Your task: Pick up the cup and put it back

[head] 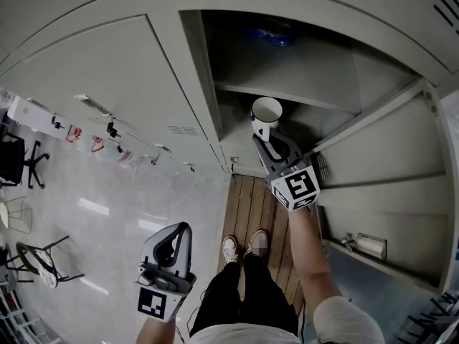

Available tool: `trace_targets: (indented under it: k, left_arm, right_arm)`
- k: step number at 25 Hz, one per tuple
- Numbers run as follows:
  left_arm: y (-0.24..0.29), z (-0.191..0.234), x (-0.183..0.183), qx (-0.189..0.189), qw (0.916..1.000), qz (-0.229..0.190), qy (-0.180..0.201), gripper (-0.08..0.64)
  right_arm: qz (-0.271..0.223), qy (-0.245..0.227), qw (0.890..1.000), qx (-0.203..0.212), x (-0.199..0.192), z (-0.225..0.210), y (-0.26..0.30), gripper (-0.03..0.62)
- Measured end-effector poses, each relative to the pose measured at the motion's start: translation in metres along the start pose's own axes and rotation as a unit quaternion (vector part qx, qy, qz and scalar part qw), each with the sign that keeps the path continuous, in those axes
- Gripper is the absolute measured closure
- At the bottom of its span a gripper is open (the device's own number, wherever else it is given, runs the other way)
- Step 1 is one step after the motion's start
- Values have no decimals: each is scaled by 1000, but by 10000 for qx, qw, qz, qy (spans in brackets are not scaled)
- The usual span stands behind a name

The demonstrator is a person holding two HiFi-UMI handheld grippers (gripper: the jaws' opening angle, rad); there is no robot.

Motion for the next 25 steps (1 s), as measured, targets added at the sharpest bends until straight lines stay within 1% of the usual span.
trace_targets:
  k: [9,20,25]
  left_arm:
    - [-3,-1,0,-34,10000,-9,-10,538]
    - [-6,-4,0,-93,10000,-22,-4,538]
    - [-8,-6,0,-100,9999,-34,-14,538]
  right_arm:
    - [133,-61,9998,-150,-2,3,-2,517]
    - [354,-396,9982,-272,-9,13,-5,512]
    - [349,-450,9977,-368,-10,16,-4,512]
Point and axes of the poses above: the fingertips, and each gripper's own axes: y forward along the fingers, z to its left, x out of its top, the point moved 9 cm from there along -y, backward along the fingers, and after that the axes turned 1 degree about -x, right-handed, at the moved point
